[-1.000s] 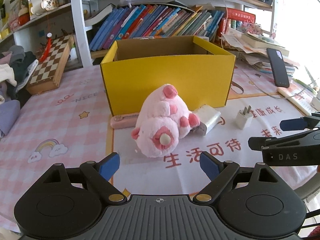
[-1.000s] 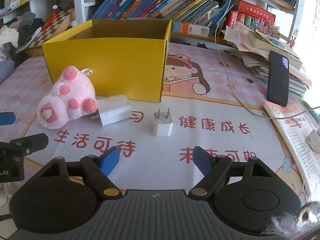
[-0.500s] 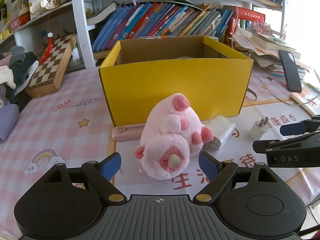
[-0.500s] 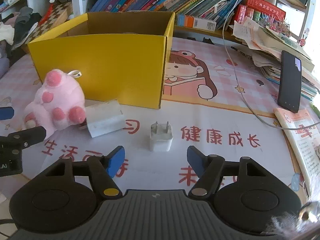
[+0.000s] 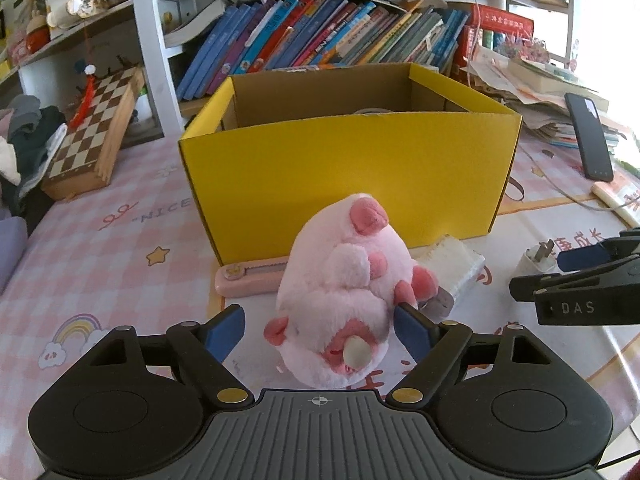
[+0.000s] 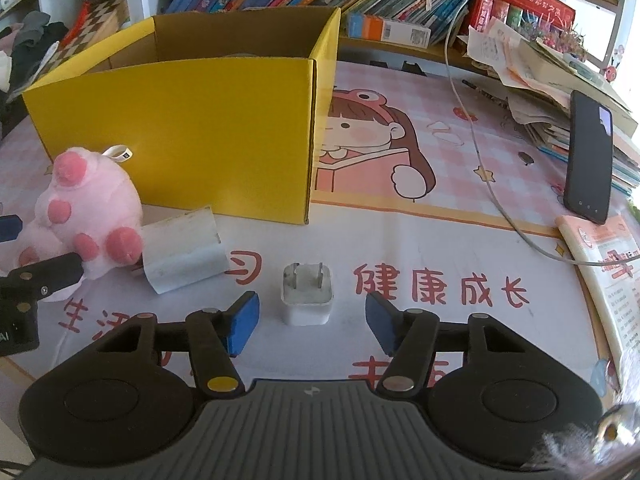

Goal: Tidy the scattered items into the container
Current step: 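Move the left tool onto the pink plush pig while the right gripper grasps the white plug charger, then close the left gripper on the pig and lift it while the right tool lifts the charger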

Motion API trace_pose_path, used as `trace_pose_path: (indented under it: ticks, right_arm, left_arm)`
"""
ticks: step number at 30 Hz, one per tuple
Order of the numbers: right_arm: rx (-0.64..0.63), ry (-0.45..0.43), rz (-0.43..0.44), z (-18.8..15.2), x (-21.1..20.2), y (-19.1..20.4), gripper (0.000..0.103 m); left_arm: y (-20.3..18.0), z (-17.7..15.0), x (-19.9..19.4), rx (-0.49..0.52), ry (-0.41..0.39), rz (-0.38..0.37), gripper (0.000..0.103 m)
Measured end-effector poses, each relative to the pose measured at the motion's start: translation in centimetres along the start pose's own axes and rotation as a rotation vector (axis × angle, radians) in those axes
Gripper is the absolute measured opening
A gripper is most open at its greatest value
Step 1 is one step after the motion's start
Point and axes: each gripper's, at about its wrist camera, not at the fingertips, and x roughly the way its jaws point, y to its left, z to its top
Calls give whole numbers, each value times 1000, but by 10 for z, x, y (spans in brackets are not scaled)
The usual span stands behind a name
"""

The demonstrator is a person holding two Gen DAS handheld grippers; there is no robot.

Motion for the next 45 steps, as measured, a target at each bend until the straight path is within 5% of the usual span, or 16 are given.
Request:
trace_pose_path:
  ticks: [9,15,26,45]
  right_arm:
    - [-6,10,26,3,7,-1,45]
    - [-13,5,52,5,7,-2,25]
    - [-41,-45,101,11,-9,2,25]
    - [-121,-338,194,62,-83,10,25]
  left_arm:
    - [-2,2,11,7,32,-13,81]
    - [-4,3,14,4,48,-35,64]
    - [5,2,-1,-37,34,-88,50]
    - [15,49,-75,39,-288,-73,50]
